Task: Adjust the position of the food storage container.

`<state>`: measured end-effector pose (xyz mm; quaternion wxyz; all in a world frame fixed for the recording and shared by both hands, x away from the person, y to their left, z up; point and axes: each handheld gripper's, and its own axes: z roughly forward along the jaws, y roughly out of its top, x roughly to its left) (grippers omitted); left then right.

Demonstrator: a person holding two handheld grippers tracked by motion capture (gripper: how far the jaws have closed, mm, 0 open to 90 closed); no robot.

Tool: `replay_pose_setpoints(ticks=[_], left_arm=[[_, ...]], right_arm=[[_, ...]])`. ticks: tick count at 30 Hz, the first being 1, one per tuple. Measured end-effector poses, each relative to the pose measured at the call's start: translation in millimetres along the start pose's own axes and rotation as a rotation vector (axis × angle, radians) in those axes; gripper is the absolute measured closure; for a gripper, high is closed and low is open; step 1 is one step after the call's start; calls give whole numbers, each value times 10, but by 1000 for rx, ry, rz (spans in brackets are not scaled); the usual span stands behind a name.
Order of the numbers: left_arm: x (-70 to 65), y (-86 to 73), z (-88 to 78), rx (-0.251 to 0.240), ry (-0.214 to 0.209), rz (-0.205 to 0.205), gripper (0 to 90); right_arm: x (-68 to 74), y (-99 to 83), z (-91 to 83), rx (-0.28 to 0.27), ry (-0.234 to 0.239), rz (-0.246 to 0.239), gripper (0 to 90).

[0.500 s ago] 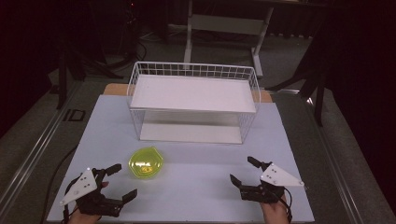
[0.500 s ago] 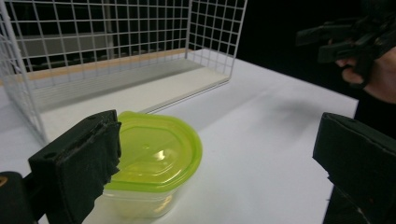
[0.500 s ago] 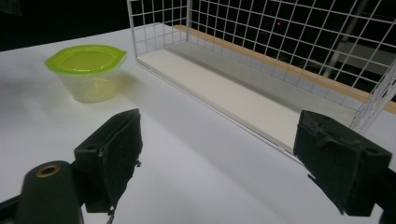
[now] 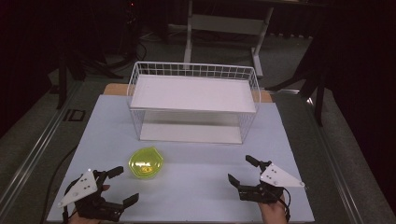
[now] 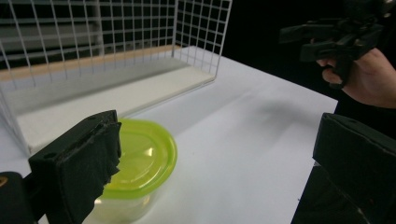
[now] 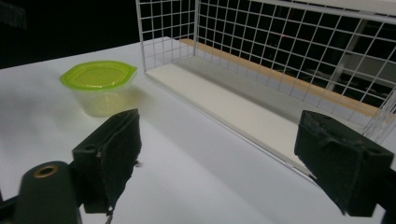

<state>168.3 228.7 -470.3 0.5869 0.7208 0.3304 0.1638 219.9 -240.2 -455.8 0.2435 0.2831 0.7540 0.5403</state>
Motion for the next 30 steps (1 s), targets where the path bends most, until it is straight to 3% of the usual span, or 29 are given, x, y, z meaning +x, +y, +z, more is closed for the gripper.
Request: replay_pose_setpoints(ticks=[2, 5, 8, 13, 17, 23, 27, 30], left_arm=[[41, -6, -33, -9, 32, 3, 18], [109, -26, -51, 37, 89, 5, 35], [165, -60, -69, 72, 140, 4, 153], [215, -113, -74, 139, 172, 9, 321], [235, -211, -8, 235, 211, 27, 560], [339, -326, 165, 405, 239, -66, 872], [389, -350, 252, 435, 258, -70, 900], [422, -321, 310, 433, 242, -72, 900]], right_arm=[[-2, 1, -6, -1, 5, 8, 140], [2, -2, -26, -5, 8, 16, 139], [1, -5, -30, -6, 13, 20, 140], [5, -11, -18, 5, 17, 17, 140], [6, -19, -2, 10, 27, 22, 140], [28, -23, -7, 15, 25, 1, 140], [31, -31, -17, 18, 25, 6, 141], [28, -37, -17, 23, 26, 7, 141]])
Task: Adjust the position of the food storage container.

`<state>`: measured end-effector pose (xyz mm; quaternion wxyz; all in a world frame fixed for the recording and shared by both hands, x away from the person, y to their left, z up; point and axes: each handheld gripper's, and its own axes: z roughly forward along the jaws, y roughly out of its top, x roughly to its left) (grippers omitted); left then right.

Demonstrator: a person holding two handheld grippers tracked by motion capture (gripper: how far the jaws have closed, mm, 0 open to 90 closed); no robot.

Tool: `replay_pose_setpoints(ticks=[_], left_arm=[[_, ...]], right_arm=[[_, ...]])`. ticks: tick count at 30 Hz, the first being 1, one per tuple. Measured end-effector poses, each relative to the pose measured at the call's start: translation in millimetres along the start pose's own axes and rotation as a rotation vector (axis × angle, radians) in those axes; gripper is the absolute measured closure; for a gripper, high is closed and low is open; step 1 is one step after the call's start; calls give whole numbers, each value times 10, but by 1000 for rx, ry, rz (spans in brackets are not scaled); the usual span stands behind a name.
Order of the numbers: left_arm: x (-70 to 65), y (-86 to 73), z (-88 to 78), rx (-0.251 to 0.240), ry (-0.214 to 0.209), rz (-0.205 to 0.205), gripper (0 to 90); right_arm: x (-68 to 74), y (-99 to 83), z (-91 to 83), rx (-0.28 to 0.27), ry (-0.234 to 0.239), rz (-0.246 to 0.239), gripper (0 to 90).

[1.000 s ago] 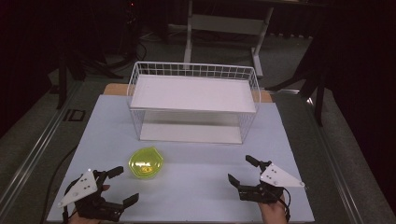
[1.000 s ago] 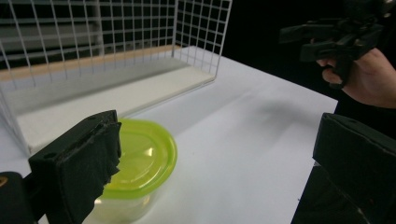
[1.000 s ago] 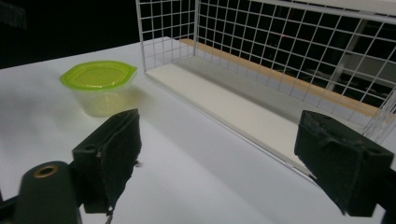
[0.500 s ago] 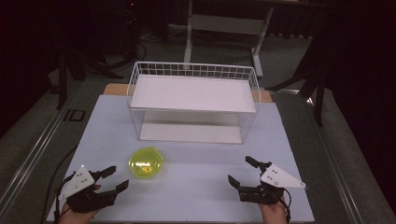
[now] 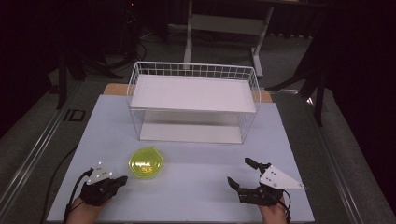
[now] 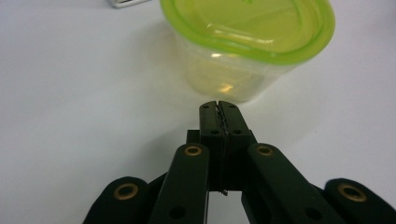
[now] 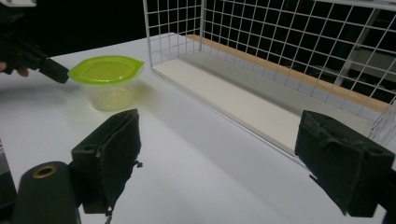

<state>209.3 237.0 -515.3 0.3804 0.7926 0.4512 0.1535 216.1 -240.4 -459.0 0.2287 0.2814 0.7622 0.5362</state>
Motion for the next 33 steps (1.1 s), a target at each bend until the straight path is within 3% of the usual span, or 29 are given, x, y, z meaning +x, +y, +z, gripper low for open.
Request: replay_pose_setpoints(ticks=[3, 10, 13, 15, 16, 20, 33], left_arm=[[-4, 53, 77, 8, -1, 19, 900], [50, 153, 286, 22, 1, 1, 900], [57, 214, 365, 23, 9, 11, 900], [69, 265, 422, 8, -22, 7, 900], [71, 298, 452, 1, -30, 25, 900], [96, 431, 559, 6, -37, 16, 900], [-110, 669, 920, 28, -79, 33, 900]], right_arm=[[-1, -3, -2, 3, -2, 1, 141], [-4, -9, 2, 7, 1, 2, 141], [-2, -7, -2, 6, 5, 0, 141], [-7, -8, -5, 5, 7, 1, 141], [-9, -11, -5, 3, 5, 2, 141], [-11, -15, -5, 5, 3, 1, 141], [0, -21, 13, 19, 16, -4, 152]])
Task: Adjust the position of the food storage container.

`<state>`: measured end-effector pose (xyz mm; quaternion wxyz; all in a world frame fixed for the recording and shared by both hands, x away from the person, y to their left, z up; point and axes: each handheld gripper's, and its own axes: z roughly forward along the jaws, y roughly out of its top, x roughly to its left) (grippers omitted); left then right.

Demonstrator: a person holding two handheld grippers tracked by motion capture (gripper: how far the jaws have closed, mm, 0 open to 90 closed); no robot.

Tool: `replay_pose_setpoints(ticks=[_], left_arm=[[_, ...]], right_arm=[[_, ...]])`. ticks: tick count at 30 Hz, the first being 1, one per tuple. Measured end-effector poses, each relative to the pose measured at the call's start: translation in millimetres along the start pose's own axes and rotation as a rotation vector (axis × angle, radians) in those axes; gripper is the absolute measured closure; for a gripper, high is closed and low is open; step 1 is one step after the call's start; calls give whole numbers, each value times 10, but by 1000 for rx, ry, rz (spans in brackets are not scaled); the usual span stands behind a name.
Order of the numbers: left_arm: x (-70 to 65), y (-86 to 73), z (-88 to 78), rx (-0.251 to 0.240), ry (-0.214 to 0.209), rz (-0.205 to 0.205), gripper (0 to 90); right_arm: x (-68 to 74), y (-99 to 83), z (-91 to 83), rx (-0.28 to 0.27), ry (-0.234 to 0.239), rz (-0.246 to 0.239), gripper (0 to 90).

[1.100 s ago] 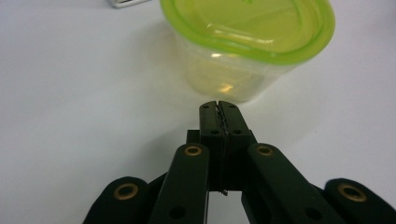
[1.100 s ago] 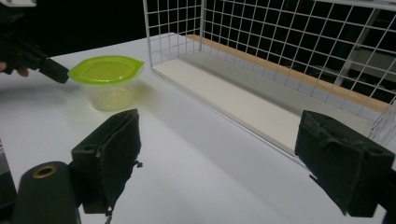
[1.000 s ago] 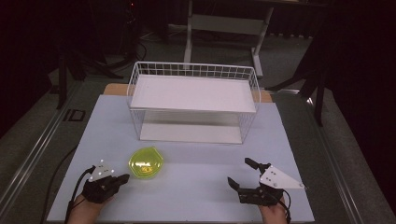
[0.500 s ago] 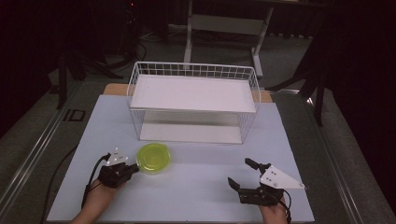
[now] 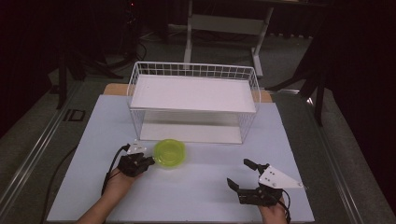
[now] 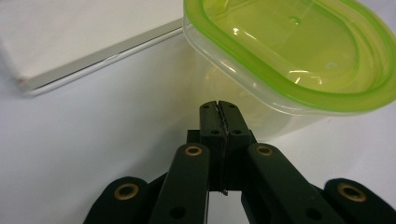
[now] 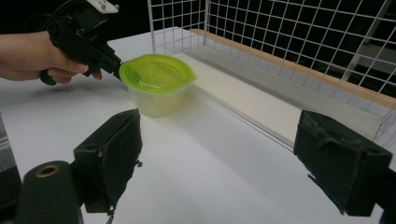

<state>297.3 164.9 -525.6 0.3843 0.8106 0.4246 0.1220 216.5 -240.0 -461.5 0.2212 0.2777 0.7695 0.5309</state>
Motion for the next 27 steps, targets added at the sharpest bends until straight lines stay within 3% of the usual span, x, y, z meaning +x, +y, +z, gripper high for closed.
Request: replay_pose_setpoints(ticks=[5, 10, 17, 19, 27], left_arm=[[-1, 53, 46, 12, 2, -4, 900], [35, 35, -57, 2, 20, -12, 900], [114, 76, -50, 2, 18, -47, 900], [39, 125, 37, 18, 1, -18, 900], [-104, 210, 234, 33, -31, -4, 900]], right_arm=[[0, -1, 6, 6, 12, 1, 153], [-10, -11, 20, 8, 17, 9, 153], [-15, -7, 25, 6, 15, 8, 172], [-10, -7, 18, 8, 8, 0, 174], [-39, -12, -10, -6, 5, 14, 173]])
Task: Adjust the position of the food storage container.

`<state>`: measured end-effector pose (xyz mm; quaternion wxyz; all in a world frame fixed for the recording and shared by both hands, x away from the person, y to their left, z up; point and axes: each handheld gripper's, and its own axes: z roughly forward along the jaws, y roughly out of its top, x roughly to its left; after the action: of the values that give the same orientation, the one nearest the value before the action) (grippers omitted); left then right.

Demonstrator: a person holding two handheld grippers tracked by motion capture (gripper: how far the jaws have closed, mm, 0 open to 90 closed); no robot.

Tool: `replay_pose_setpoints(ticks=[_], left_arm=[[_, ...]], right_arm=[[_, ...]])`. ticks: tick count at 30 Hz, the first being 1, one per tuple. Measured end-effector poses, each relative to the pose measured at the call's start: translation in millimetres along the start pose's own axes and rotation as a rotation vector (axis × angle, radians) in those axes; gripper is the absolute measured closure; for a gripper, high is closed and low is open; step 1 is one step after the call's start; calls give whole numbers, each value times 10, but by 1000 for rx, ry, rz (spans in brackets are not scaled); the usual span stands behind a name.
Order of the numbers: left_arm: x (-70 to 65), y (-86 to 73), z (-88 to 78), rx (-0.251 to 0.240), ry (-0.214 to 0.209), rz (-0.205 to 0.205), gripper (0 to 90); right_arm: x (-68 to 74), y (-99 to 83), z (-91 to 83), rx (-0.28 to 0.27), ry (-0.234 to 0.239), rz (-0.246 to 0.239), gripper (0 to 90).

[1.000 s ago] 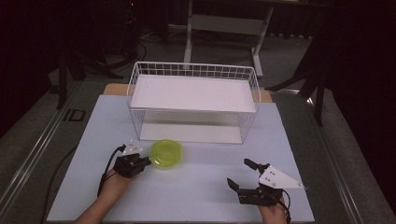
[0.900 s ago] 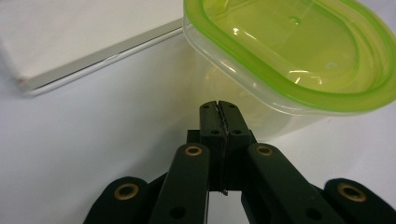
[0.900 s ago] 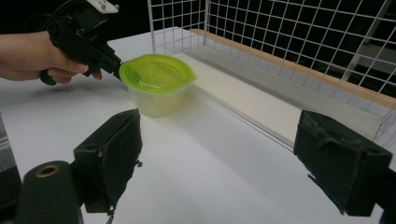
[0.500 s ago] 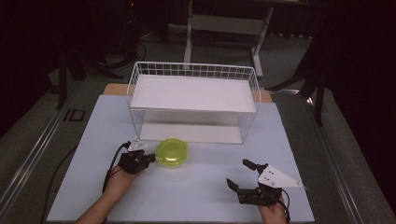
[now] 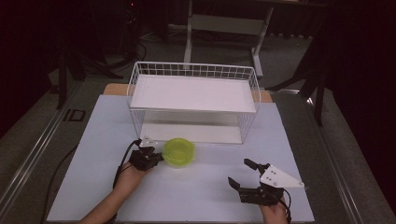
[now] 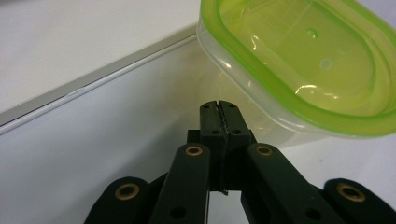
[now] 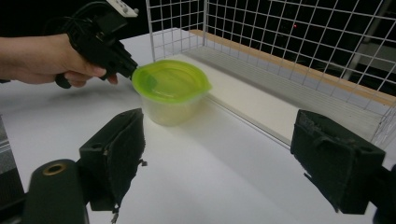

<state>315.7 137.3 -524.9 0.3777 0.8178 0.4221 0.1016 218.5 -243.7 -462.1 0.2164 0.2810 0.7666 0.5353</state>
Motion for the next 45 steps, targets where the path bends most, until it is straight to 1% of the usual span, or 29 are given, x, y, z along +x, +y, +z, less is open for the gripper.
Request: replay_pose_setpoints(ticks=[2, 3, 5, 6, 9, 11, 16, 17, 18, 19, 22, 23, 25, 27, 30, 31, 32, 33, 34, 35, 36, 37, 38, 40, 41, 42, 43, 44, 45], left_arm=[[-46, 23, 49, 6, -5, 5, 900], [-69, 34, 75, 3, -14, 0, 900], [-105, 59, 119, 14, -17, 17, 900], [-119, 72, 142, 18, -21, 17, 900], [-166, 111, 218, 11, -35, 10, 900], [-190, 123, 254, 12, -37, 13, 900], [-277, 143, 330, 13, -53, 41, 900], [-281, 151, 340, 13, -58, 43, 900], [-283, 158, 347, 8, -62, 35, 900], [-283, 163, 352, 1, -63, 23, 900], [-273, 165, 336, -5, -71, 11, 900], [-272, 161, 317, -4, -72, 22, 900], [-263, 145, 258, -16, -80, 28, 900], [-245, 126, 175, -32, -88, 19, 899], [-212, 84, 23, -60, -100, 11, 802], [-194, 65, -39, -66, -101, 16, 755], [-179, 42, -94, -81, -116, 11, 694], [-170, 16, -153, -92, -130, 17, 645], [-172, -10, -207, -100, -128, 26, 588], [-170, -35, -254, -110, -139, 25, 521], [-164, -64, -308, -116, -161, 16, 438], [-165, -83, -340, -124, -157, 22, 365], [-169, -109, -377, -133, -158, 27, 328], [-171, -156, -422, -125, -182, -7, 153], [-179, -184, -445, -124, -182, -21, 115], [-196, -228, -492, -124, -177, -20, 89], [-196, -228, -492, -124, -177, -20, 18], [-211, -254, -544, -146, -179, -26, 18], [-228, -257, -580, -153, -183, -21, 18]], right_arm=[[-2, 0, -3, 0, 0, -1, 173], [-3, -1, -2, -1, 1, 0, 173], [-3, -4, 2, 1, 2, 3, 173], [-3, -5, 4, 2, 2, 1, 173], [-1, -7, 7, 5, 2, 1, 173], [0, -7, 5, 3, 3, 2, 173], [0, -11, 6, 6, 6, 1, 173], [1, -11, 8, 6, 7, 2, 173], [2, -13, 8, 7, 8, 2, 173], [5, -14, 10, 8, 8, 3, 173], [15, -13, 13, 9, 9, -2, 173], [16, -13, 13, 10, 9, -2, 173], [16, -14, 13, 9, 10, 2, 170], [14, -16, 16, 6, 18, 10, 167], [21, -19, 27, 7, 24, 10, 159], [29, -18, 31, 9, 27, 8, 158], [39, -16, 35, 8, 31, 9, 157], [47, -15, 41, 6, 38, 6, 157], [56, -13, 46, 7, 43, 6, 157], [63, -13, 54, 7, 45, 2, 157], [70, -13, 63, 11, 45, 0, 157], [78, -15, 77, 17, 46, -2, 157], [80, -17, 85, 22, 46, -6, 157], [91, -24, 110, 38, 50, -7, 157], [94, -29, 122, 41, 64, -5, 157], [104, -33, 133, 50, 72, -5, 157], [104, -33, 133, 50, 72, -5, 157], [133, -23, 147, 56, 76, -16, 157], [139, -16, 150, 54, 79, -15, 157]])
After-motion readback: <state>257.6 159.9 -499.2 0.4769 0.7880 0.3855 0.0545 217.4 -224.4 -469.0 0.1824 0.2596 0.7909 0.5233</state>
